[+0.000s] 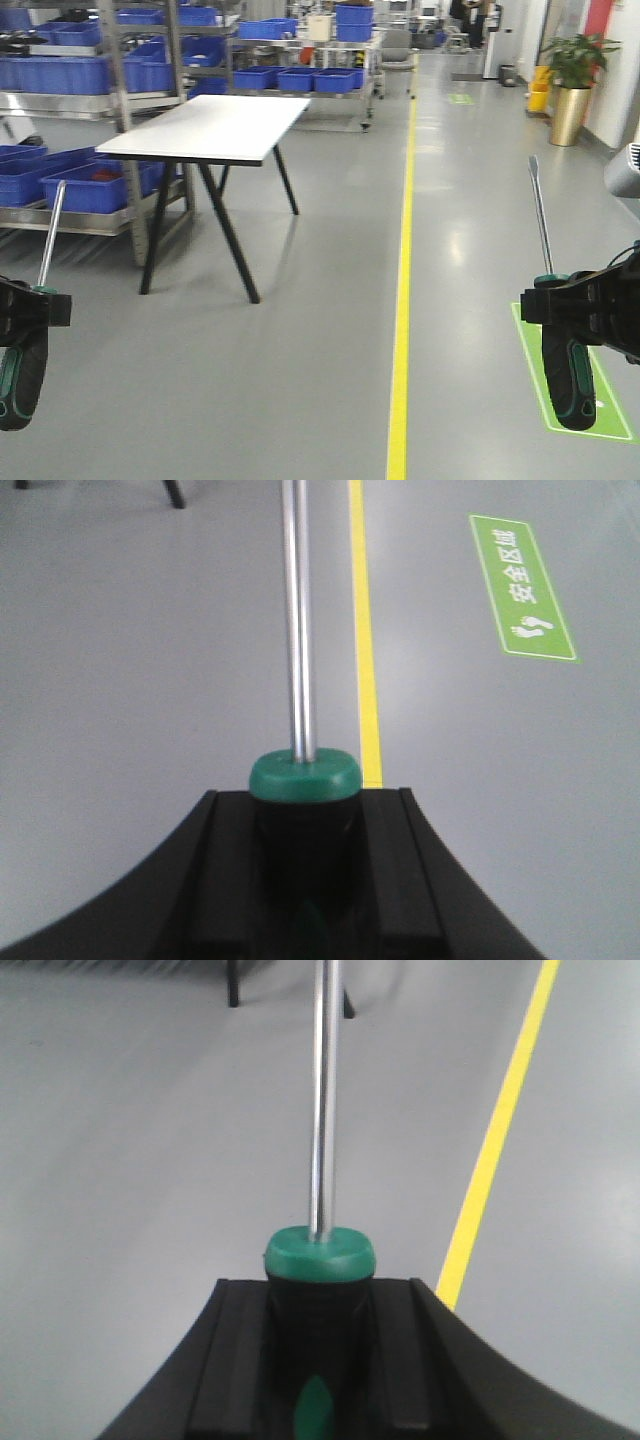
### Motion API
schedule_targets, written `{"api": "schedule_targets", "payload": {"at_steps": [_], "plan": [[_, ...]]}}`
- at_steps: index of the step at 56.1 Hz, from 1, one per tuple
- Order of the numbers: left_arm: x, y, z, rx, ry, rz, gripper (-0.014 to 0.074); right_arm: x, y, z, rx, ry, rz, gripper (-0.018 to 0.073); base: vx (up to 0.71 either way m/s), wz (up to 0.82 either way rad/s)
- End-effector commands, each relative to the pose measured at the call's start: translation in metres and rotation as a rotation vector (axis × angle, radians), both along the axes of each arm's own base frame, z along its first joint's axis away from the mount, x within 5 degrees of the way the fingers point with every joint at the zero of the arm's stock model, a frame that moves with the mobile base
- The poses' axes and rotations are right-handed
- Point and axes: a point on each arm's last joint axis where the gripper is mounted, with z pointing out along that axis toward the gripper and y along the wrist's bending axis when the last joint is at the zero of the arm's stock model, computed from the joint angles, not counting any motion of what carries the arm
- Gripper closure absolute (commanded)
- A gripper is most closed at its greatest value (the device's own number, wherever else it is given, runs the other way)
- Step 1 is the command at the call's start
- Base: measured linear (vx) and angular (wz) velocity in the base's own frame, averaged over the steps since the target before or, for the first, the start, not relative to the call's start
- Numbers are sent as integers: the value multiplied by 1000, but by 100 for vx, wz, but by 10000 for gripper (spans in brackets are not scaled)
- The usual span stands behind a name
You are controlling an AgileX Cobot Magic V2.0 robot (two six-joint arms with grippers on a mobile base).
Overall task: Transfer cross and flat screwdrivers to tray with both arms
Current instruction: 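Drive the base away from the table holding both screwdrivers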
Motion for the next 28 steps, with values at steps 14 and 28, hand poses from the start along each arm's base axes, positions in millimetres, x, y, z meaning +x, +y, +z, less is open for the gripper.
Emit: {"api": "schedule_targets", "payload": {"at_steps": [14,28], "plan": [[-5,0,25,-46,-135,14,597,-3,-1,21,21,-133,-2,568,36,-31],[-5,0,25,-46,-135,14,597,-3,-1,21,21,-133,-2,568,41,-8]]}}
